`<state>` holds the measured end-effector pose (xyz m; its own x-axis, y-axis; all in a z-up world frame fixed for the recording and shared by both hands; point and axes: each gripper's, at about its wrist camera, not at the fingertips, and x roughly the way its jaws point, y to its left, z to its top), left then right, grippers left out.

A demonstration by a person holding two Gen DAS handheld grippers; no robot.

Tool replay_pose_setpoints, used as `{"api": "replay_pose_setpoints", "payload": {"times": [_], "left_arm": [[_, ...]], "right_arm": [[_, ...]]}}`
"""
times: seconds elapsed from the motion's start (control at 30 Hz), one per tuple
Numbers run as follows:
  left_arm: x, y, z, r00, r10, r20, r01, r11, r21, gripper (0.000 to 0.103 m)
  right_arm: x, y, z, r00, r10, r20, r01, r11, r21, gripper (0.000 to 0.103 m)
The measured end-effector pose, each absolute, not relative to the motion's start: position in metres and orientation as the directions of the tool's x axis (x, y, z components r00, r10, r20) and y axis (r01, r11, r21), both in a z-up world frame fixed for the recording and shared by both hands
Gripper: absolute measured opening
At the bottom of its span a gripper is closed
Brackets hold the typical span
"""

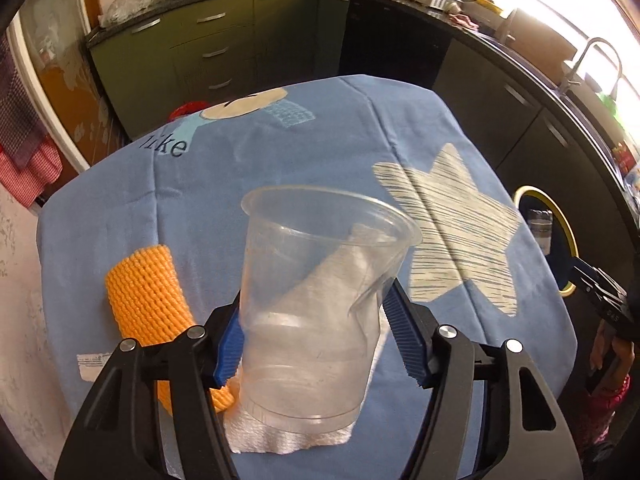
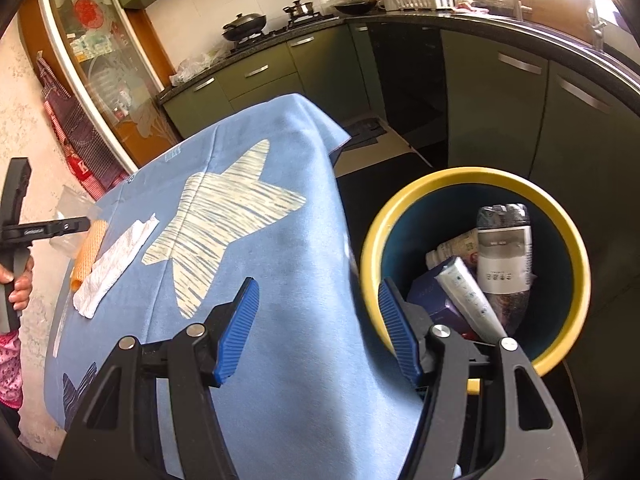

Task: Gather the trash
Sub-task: 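Carry the clear cup over the bin and open the left gripper, then move the right gripper to the white paper towel and pinch it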

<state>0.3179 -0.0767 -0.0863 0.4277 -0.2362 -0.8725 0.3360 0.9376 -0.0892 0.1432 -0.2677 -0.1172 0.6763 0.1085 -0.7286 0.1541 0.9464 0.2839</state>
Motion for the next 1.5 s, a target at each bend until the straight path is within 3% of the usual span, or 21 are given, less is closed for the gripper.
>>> {"api": "replay_pose_setpoints", "payload": {"times": [0.43,0.9,0.97,1.03,1.2,1.5], "left_arm": [[0.262,-0.250,-0.056,0.316,-0.443,-0.839,0.657,0.740,-0.144,0.064],[0.286,-0.458,-0.106,0.171,-0.513,-0.841,0.786,0.586,-0.198,0.065],[0.294,-0.473,-0.117,0.161,-0.518,-0.840,0.785,0.583,-0.209,0.072],[0.303,-0.481,-0.124,0.178,-0.521,-0.835,0.779,0.593,-0.204,0.085],[0.315,-0.466,-0.124,0.178,-0.552,-0.814,0.740,0.621,-0.259,0.085],[0.268,-0.365,-0.073,0.335,-0.598,-0.728,0.729,0.654,-0.202,0.091]], "right_arm": [[0.066,-0.347,-0.101,0.709,-0.082,-0.701,0.366,0.892,0.265,0.059],[0.023,-0.388,-0.106,0.706,-0.136,-0.695,0.447,0.846,0.289,0.061],[0.023,-0.391,-0.106,0.703,-0.141,-0.697,0.454,0.843,0.287,0.062],[0.021,-0.393,-0.106,0.703,-0.143,-0.696,0.458,0.841,0.290,0.062],[0.022,-0.394,-0.109,0.701,-0.140,-0.700,0.455,0.843,0.287,0.063],[0.033,-0.383,-0.115,0.692,-0.115,-0.712,0.438,0.852,0.288,0.063]]}}
